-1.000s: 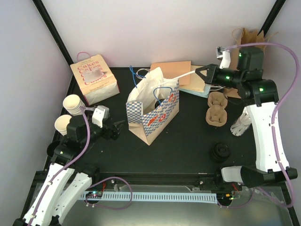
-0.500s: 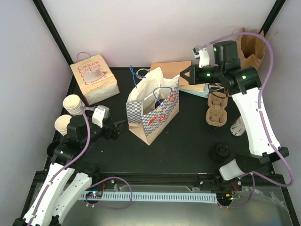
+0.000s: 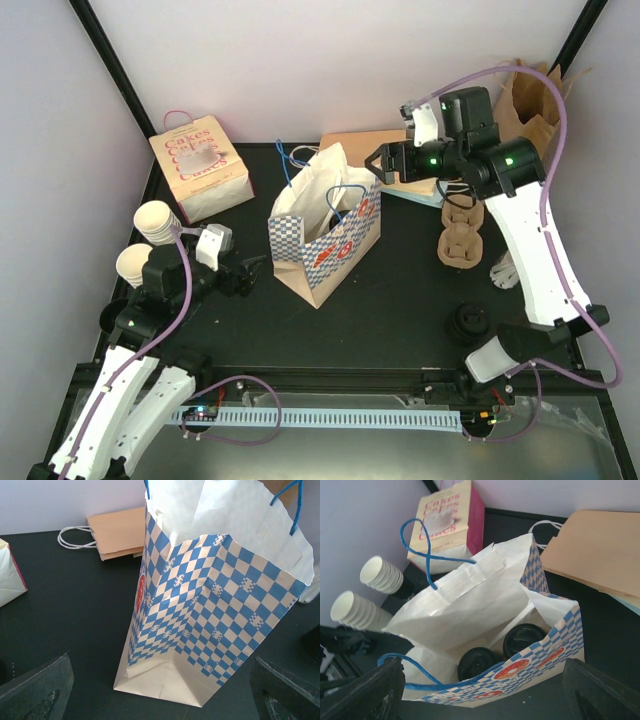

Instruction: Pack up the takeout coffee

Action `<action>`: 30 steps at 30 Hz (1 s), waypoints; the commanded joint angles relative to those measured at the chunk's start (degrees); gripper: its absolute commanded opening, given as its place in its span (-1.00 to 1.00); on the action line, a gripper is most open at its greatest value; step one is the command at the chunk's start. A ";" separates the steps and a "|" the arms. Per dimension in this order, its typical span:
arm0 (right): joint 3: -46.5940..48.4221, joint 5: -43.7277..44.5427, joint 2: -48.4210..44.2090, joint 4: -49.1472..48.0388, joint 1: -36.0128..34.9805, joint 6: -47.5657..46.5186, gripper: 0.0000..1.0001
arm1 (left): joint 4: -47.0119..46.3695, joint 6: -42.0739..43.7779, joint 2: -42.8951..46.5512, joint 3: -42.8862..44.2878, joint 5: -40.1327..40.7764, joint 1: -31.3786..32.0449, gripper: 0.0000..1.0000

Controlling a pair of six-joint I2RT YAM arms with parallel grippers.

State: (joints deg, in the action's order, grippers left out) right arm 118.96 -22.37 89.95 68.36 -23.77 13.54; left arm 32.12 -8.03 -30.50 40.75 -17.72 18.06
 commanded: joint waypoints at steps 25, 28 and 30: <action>-80.76 17.27 -54.46 -57.69 -0.16 -6.74 1.00 | -2.31 -2.41 0.25 -1.23 8.06 -0.05 0.98; -86.92 15.17 -57.07 -60.95 -0.19 -12.47 1.00 | -4.70 -2.61 1.52 -3.71 12.13 -0.03 0.98; -90.96 14.80 -59.45 -63.55 -0.14 -15.18 1.00 | -6.83 -3.78 2.52 -4.97 15.53 -0.05 0.97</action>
State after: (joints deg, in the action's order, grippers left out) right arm 33.54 -6.79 34.30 11.29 -23.77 5.23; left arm 29.98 -9.61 -29.82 37.85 -10.02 18.06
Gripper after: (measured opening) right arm 0.999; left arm 0.988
